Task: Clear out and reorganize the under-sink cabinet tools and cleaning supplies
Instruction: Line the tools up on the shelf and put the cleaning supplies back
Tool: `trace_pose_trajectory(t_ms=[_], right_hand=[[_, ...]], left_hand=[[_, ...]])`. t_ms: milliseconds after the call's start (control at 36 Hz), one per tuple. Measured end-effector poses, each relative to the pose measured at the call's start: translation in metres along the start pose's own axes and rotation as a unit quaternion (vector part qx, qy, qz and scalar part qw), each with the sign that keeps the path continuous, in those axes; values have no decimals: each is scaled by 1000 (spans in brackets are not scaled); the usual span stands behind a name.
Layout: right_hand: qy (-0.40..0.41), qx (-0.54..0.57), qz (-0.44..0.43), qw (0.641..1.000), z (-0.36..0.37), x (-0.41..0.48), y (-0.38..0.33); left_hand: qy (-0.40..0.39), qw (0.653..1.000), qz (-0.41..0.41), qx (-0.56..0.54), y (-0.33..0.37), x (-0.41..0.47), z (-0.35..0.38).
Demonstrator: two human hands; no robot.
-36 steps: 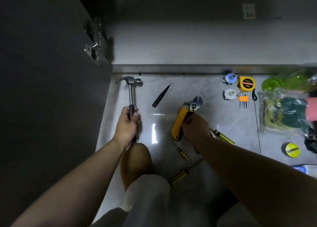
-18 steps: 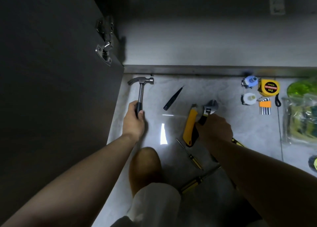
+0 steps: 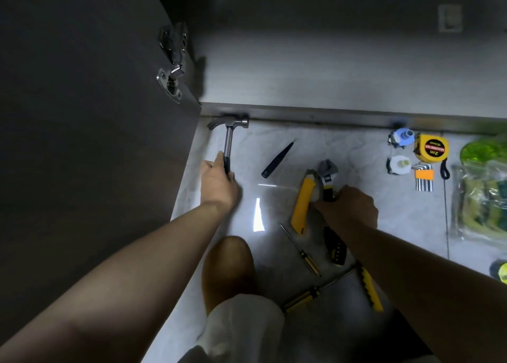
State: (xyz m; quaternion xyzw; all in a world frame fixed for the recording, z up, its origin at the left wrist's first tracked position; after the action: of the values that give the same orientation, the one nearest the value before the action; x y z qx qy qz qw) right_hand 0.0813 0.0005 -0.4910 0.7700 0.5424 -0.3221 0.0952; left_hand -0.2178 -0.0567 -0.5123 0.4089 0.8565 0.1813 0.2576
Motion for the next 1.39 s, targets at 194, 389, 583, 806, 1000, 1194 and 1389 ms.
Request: trace_pose_trajectory(t_ms=[194,389,583,806,1000,1194,1389], right_hand=[[18,45,-40,998,-5,-5,-8],[-18,77,-103,991,2,-20,-31],[-71,161,-101,979,12,-37,-47],[-113,220,-93,964,26,-37,-58],[-160,279,-96,942,40,-39,-68],[-251,349,-99,898,56,-44,-77],[-127,197,-181,955,39,-38,-70]], left_hand=[[27,999,-23,4,-3,5,-6],[27,998,-57,23,-3,7,-10],[21,993,-82,76,2,8,-13],[39,991,-85,92,10,1,-18],[-81,933,-93,-339,49,-55,8],[-183,817,-153,-525,62,-84,19],[-99,868,-167,-457,30,-52,14]])
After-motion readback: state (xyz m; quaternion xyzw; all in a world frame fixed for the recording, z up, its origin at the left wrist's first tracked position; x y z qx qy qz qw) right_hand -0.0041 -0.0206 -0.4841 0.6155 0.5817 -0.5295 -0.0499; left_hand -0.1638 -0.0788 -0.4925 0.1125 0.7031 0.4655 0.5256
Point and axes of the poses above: each hand's wrist, its own x-axis towards the middle knuckle, its own z-axis out of the palm, y = z × x, the point moved 7 cm from there along x, towards the middle knuckle, and after that the axes turned 5 degrees about z, right-handed, at the moved point
